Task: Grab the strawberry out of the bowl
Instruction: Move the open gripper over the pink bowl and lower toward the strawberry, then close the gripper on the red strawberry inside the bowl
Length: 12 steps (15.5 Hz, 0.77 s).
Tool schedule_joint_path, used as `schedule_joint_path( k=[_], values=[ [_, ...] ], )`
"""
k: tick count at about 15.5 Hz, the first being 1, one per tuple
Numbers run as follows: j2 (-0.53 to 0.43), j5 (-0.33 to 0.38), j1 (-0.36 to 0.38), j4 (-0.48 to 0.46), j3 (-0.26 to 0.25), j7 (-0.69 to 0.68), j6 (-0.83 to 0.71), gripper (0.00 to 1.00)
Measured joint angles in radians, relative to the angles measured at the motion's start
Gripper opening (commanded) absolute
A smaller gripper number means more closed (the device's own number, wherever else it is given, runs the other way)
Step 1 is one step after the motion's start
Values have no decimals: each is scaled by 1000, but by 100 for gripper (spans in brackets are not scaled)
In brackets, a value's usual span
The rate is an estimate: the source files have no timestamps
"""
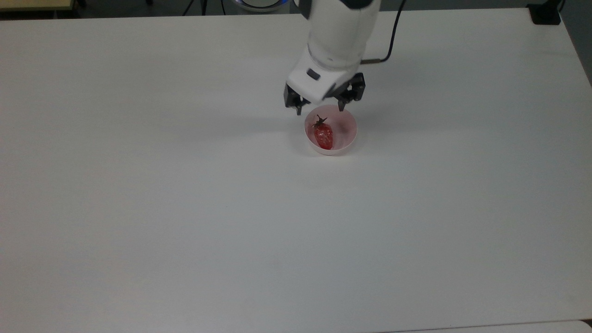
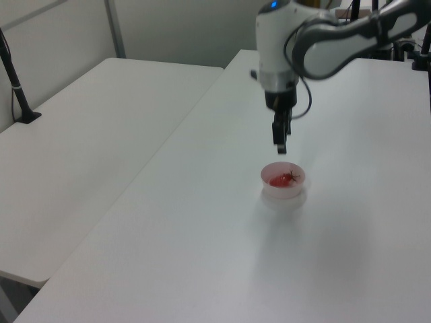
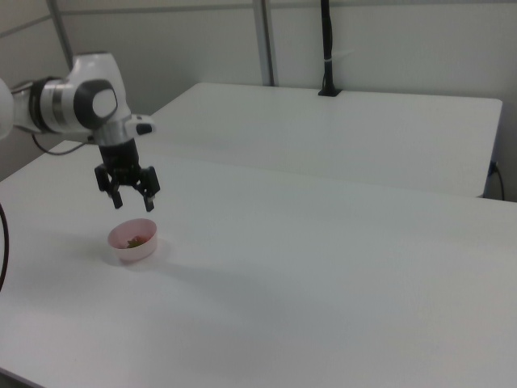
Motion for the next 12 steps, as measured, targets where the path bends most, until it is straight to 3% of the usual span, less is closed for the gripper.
schedule_joint_path(
  k=[4, 12],
  values=[
    [71, 0, 33, -7, 1, -83, 49, 80],
    [123, -4, 54, -14, 1, -186, 60, 69]
  ],
)
